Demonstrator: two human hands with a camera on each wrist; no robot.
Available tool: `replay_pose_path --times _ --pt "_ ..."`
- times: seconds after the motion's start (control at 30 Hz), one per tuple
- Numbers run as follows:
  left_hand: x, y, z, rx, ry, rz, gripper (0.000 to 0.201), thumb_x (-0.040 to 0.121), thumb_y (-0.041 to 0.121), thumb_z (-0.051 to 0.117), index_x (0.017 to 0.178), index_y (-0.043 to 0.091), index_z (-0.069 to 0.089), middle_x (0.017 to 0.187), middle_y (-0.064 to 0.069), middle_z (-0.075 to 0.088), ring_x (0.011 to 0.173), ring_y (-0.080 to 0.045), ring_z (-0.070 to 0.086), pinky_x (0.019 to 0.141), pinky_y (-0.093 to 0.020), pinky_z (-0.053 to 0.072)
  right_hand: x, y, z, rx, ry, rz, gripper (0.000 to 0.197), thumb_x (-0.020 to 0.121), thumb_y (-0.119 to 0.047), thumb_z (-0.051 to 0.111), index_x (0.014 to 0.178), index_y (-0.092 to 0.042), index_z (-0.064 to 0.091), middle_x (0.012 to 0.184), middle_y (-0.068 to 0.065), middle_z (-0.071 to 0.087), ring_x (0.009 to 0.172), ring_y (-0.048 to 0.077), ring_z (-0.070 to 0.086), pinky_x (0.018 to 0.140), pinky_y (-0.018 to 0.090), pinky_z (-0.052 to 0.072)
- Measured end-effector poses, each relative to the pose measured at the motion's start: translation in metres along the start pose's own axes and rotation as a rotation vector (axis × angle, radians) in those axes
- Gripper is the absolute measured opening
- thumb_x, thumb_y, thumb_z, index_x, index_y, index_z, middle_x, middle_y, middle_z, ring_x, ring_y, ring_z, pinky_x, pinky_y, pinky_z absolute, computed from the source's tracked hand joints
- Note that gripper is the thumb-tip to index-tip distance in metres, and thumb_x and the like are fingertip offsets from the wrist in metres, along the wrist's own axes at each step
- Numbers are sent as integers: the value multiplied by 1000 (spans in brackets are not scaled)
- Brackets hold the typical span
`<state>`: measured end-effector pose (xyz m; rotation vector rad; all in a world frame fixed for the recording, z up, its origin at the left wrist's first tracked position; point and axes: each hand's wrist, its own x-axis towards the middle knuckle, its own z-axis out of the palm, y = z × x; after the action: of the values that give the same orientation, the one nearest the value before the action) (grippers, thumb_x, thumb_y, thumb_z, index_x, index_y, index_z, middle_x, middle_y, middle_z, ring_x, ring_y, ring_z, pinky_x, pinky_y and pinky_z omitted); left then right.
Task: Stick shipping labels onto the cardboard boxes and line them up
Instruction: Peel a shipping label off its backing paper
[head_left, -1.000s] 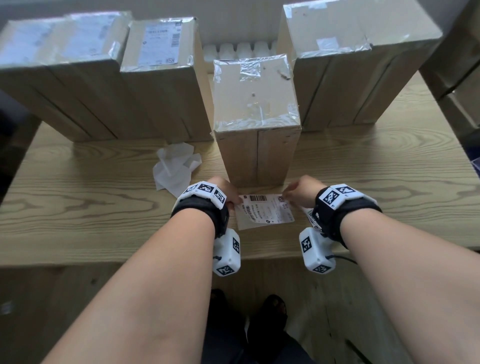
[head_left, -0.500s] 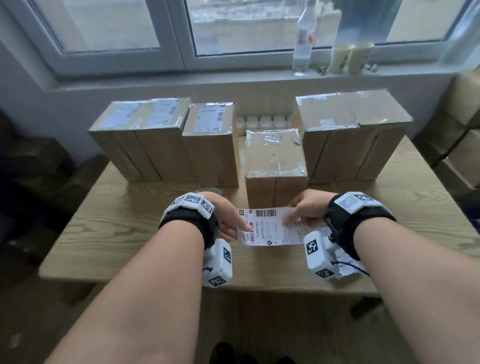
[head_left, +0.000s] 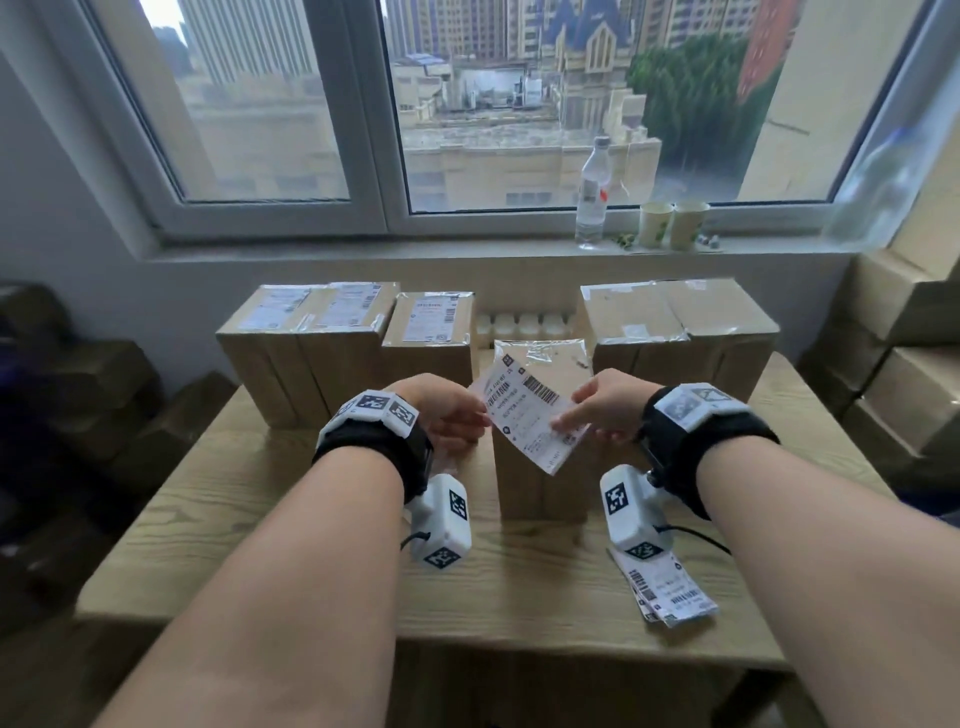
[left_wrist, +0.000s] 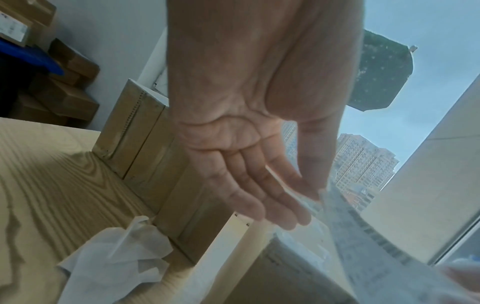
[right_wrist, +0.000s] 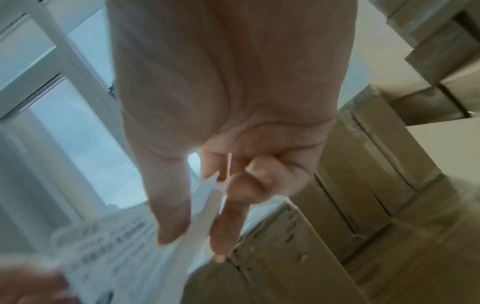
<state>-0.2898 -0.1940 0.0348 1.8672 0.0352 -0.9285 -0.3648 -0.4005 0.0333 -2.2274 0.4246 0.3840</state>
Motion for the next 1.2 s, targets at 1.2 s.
replay_pose_path --times 1.2 --pt "3 53 -32 -158 -110 405 30 81 -12 66 101 10 66 88 -9 67 79 -20 68 80 -34 59 30 -83 4 -14 450 -352 24 73 -18 79 85 -18 59 71 -10 56 66 7 53 64 22 41"
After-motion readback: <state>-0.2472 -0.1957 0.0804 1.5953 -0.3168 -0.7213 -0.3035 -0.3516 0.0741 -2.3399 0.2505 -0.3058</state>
